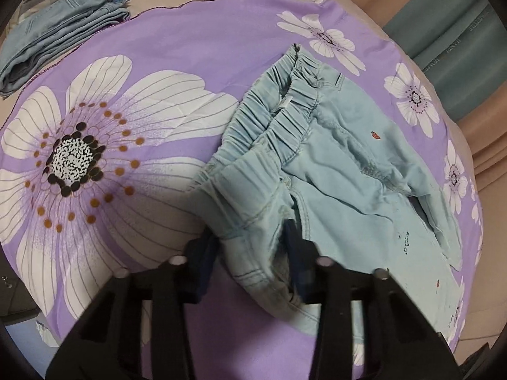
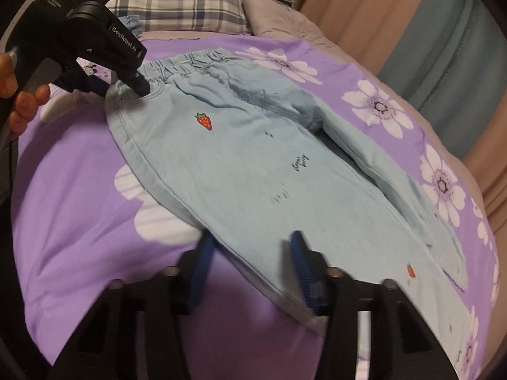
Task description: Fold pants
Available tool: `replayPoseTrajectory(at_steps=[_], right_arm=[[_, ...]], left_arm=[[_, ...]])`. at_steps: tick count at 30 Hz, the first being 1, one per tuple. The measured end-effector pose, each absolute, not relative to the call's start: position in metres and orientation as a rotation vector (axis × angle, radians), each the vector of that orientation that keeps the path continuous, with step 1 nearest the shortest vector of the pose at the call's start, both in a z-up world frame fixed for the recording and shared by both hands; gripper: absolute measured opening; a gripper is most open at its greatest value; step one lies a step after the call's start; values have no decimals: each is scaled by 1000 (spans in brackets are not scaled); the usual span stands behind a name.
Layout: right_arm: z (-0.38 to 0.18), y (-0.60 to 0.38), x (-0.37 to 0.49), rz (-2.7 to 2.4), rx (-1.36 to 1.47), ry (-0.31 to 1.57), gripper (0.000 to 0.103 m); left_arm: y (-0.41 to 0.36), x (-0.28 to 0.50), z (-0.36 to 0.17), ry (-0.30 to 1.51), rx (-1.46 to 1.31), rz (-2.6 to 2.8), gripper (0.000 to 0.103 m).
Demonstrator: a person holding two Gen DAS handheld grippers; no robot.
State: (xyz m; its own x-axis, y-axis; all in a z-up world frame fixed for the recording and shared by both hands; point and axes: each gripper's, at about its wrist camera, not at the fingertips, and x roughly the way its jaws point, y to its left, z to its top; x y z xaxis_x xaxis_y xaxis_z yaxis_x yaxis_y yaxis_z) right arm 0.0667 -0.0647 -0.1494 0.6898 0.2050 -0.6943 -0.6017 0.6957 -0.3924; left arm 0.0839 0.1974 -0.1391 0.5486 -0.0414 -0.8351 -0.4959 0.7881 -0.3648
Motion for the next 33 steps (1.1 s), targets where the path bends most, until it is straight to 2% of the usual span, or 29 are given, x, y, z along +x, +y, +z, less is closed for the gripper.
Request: replayPoseTrajectory(at_steps=[6,12,15,19,22,27,29,33], right_arm=[[-149,-50,62,492,-708,661,11],[-132,-49,48,491,-697,654,9],[-135,-44,40,520,-663,682,9],[-147,-46,40,502,-627,717,9],[-134,-64,44,534,-489,771,20],[-104,-115,44,538,-280,786,37],[-97,-142,50,496,-179,797,41],[-98,-183,67,370,-51,830,41]], left_arm=[[201,72,-132,952,-635,263,26],[198,63,-111,901,-582,286,25],[196,66,-118,948,-543,295,25],[192,57,-124,999,-491,306,31],[192,39,-115,984,-436,334,46],[193,25,-96,916,-430,359,45],[180,30,-88,897,-402,314,46],[143,48,-88,891,-341,203,46]])
